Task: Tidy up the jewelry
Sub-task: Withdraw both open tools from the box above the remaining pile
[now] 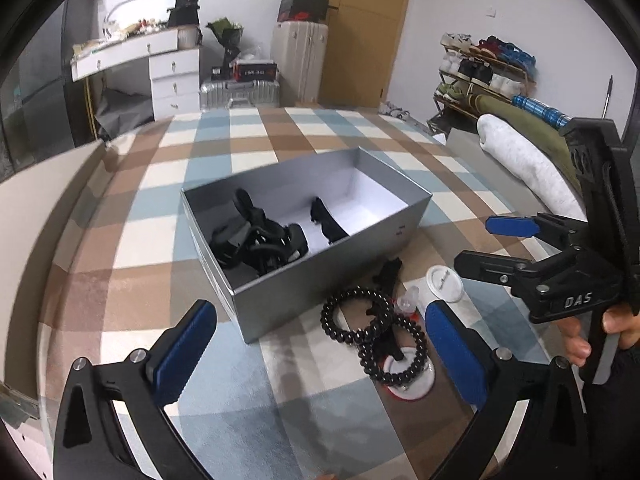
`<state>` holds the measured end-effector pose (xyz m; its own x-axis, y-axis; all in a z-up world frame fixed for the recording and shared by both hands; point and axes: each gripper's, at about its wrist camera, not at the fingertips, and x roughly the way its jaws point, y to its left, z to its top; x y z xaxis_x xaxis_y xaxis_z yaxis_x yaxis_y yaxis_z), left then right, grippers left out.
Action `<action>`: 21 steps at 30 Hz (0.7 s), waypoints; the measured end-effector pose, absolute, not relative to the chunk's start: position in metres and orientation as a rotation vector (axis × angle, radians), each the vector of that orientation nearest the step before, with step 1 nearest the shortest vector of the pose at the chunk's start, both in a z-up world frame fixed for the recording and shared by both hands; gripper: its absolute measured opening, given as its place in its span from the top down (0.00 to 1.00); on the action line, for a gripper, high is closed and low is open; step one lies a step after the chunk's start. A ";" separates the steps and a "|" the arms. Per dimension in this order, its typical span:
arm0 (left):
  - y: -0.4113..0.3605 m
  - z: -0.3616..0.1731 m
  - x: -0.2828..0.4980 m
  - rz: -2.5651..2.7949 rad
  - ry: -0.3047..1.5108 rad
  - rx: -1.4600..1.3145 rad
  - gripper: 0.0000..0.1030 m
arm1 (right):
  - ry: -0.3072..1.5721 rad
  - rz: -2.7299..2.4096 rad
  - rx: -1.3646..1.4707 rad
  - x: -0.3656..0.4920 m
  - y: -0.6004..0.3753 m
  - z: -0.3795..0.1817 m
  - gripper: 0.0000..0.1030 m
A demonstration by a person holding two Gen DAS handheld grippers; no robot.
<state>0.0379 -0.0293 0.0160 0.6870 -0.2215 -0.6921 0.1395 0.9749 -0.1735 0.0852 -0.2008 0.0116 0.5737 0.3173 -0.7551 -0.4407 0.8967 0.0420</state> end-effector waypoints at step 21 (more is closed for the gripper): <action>-0.034 0.000 0.037 -0.260 0.879 -0.098 0.02 | 0.953 0.428 -0.282 0.085 -0.202 -0.012 0.01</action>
<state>0.0375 -0.0339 0.0003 0.6087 -0.2643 -0.7481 0.1842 0.9642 -0.1908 0.0847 -0.2017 -0.0122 0.5058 0.2271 -0.8322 -0.4710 0.8810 -0.0459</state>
